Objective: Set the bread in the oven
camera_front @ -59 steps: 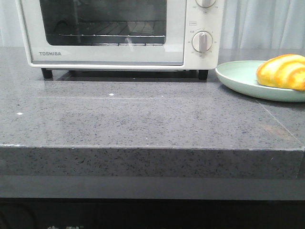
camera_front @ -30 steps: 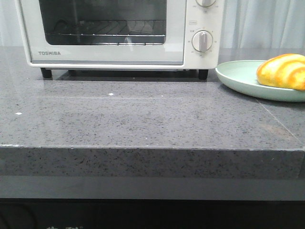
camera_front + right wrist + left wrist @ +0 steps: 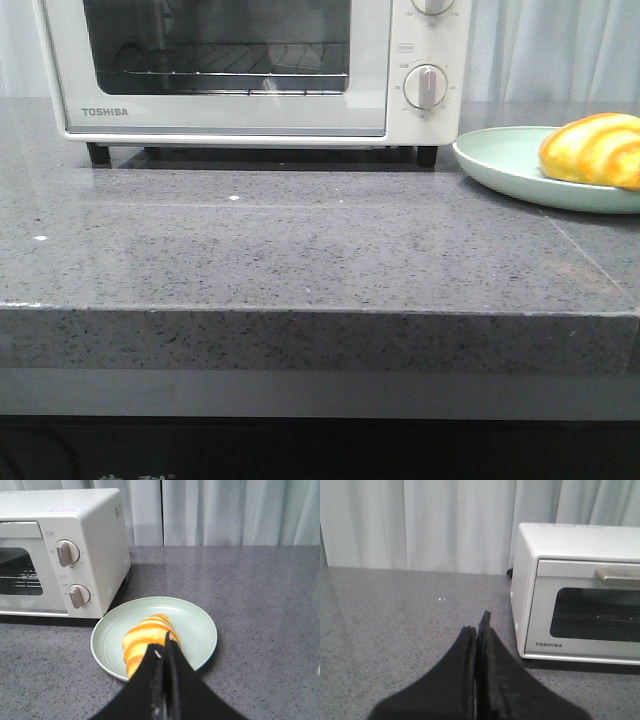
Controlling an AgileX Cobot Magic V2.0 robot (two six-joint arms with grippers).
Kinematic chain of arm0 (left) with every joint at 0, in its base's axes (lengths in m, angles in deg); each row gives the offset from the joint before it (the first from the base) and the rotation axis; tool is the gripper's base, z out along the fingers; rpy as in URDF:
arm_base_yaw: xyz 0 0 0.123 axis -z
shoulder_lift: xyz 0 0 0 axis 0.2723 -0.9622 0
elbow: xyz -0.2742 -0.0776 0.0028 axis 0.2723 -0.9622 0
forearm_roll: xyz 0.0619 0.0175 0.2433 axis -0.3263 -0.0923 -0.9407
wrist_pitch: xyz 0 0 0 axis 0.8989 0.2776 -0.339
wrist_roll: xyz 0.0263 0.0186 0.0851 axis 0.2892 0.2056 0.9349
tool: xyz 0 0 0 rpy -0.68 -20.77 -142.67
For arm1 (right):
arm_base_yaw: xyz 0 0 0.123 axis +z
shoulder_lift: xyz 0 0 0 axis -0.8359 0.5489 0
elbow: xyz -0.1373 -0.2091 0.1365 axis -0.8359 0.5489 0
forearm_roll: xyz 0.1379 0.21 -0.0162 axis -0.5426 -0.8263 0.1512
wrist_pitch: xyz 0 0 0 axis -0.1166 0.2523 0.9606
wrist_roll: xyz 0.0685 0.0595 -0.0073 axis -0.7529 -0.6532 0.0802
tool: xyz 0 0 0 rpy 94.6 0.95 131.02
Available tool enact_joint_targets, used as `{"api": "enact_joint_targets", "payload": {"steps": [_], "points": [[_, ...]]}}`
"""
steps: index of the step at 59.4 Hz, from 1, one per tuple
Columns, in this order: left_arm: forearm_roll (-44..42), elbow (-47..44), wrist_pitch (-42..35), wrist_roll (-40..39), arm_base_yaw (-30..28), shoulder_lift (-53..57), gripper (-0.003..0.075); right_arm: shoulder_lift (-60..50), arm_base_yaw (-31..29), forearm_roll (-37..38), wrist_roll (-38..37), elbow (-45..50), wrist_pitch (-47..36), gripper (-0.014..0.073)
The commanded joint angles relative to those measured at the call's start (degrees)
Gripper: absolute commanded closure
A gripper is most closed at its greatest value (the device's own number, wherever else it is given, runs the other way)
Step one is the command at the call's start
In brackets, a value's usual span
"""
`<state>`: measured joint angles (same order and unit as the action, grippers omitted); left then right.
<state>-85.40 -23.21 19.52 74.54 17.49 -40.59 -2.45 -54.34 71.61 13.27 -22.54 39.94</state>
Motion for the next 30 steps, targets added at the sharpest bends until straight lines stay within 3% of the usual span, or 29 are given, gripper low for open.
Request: {"api": "enact_joint_targets", "payload": {"steps": [1,11,17,30], "points": [[0.1,5.4,-3.9,-0.2,2.3,-5.7,0.0741,1.3,-0.2,-0.1,0.3,-2.2,-4.6,0.0663],[-0.1,14.2,-4.6,-0.2,12.9,-17.1,0.0741,1.3,-0.2,-0.1,0.3,-2.2,-4.9,0.0663],[-2.7,18.6,-9.0,-0.2,19.2,-23.9,0.0741,1.3,-0.2,-0.1,0.3,-2.2,-4.8,0.0663],[-3.3,28.0,-12.7,-0.2,24.7,-36.7,0.0741,1.3,-0.2,-0.6,0.3,-2.2,-4.8,0.0663]]}}
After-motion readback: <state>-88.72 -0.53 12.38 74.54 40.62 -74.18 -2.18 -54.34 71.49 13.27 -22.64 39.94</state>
